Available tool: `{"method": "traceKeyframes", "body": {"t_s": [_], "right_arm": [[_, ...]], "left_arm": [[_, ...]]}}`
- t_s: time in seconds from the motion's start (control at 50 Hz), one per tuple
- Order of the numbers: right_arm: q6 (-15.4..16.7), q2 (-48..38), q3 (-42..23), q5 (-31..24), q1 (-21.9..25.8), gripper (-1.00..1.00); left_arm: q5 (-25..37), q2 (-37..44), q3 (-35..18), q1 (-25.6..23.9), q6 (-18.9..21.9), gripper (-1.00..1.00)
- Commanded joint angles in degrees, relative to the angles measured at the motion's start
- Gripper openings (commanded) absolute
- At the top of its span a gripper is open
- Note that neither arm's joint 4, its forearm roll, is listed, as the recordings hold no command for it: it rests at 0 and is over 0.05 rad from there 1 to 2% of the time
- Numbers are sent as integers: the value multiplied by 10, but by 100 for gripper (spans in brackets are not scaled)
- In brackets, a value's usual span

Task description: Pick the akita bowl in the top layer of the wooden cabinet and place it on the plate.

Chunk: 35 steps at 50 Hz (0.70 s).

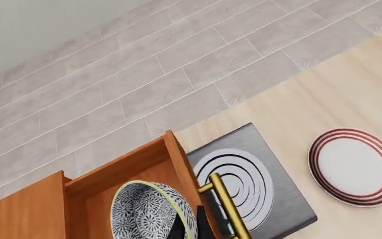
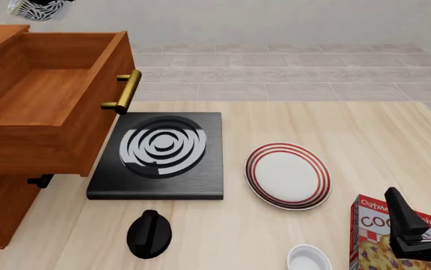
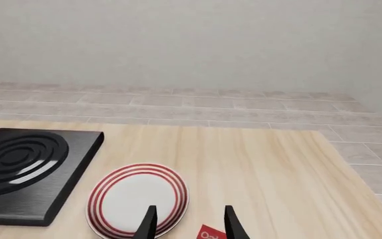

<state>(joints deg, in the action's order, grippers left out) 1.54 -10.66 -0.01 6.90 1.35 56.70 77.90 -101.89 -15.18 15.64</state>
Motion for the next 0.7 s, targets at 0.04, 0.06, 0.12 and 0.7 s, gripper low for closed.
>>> {"method": "traceKeyframes", "body": {"t_s": [0.04,0.06,0.12,0.7], "right_arm": [[1,0,0,1,-2,100],[1,1,0,0,-2,100],[1,-1,0,2,-2,100],[2,20,0,-17,-2,100]], "left_arm": [[-6,8,-32,-38,1,-100],[-7,8,-32,-42,3,-100],[-8,9,-34,-49,7,-100],[-23,30,-44,-125,33,-100]]}}
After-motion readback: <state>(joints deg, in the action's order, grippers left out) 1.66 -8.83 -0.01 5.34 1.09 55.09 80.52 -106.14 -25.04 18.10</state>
